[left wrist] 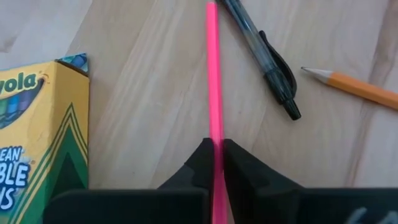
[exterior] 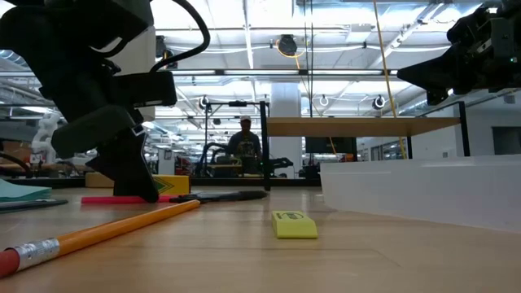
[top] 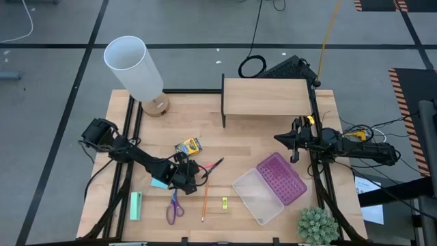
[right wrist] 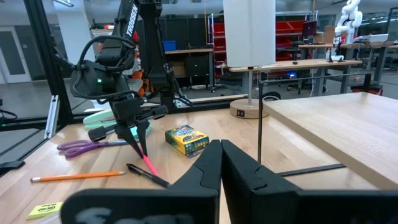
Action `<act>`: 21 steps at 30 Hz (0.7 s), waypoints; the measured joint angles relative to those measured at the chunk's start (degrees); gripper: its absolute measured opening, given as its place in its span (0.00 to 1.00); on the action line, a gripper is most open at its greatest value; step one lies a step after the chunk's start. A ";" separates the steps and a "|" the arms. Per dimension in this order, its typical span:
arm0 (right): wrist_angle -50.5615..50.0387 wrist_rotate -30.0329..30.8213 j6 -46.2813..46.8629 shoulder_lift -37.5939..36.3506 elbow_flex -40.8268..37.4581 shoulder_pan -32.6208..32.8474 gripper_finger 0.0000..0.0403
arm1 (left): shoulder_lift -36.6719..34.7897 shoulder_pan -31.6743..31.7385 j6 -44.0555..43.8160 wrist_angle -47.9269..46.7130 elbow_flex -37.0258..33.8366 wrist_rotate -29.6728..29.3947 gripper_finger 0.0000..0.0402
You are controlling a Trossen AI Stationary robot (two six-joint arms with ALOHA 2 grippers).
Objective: Pack school essentials
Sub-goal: Put the pink pencil into the purple supply box
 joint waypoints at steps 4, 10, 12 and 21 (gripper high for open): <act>0.02 0.00 0.00 0.00 0.00 0.00 0.00 | 0.02 0.02 -0.23 -0.02 -0.01 -0.23 0.06; 0.02 0.00 0.00 0.00 0.00 0.00 0.00 | 0.04 0.06 -3.13 -0.05 -0.05 -0.22 0.12; 0.02 0.00 0.00 0.00 0.00 -0.02 0.00 | 0.04 0.08 -3.31 -0.04 -0.19 -0.22 0.15; 0.02 0.00 0.00 0.00 0.00 0.00 0.00 | -0.17 0.10 -5.18 6.38 -4.40 -0.15 0.18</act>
